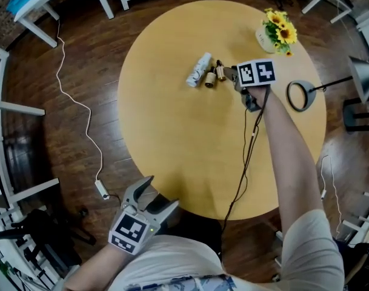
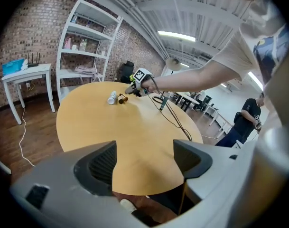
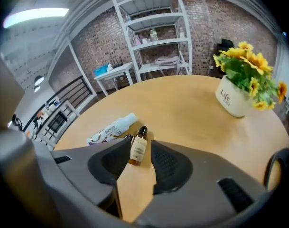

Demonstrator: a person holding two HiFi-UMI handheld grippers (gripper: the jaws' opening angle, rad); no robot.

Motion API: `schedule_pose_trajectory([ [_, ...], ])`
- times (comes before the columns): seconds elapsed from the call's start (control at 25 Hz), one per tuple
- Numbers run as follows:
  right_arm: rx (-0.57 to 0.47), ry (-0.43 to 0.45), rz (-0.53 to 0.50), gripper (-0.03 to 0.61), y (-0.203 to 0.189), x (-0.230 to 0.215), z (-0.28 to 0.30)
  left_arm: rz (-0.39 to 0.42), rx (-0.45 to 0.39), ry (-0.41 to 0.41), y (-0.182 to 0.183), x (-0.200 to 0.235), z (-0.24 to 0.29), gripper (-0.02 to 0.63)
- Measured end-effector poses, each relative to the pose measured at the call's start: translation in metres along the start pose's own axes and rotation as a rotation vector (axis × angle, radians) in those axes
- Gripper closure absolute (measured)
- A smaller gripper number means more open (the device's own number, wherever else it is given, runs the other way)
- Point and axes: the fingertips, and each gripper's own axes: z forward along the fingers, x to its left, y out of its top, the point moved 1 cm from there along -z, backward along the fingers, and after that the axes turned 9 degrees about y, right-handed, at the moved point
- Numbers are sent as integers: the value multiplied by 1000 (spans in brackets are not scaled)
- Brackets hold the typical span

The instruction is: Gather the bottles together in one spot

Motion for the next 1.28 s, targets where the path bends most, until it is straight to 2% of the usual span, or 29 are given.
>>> schedule_pose_trajectory([
  [0.12,124,3,-67,416,-1,0,16,1,-1,-4,-3,3,-1,264],
  [0.36,171,28,-62,416,5,10,34,-13,13,-19,-14,3,-4,265],
  [0.64,236,-2,-75,408,8,7,47,-37,18,-10,-21,10,-5,265],
  [0.84,385,-70,-172,411,-2,-1,50,-24,22,-17,-20,7,-3,264],
  [1.0,344,-79,-191,416,5,-3,48,-30,22,-23,-21,7,0,265],
  [1.28,122,-78,-103,419,7,4,27,-9,20,-51,-17,7,7,264],
])
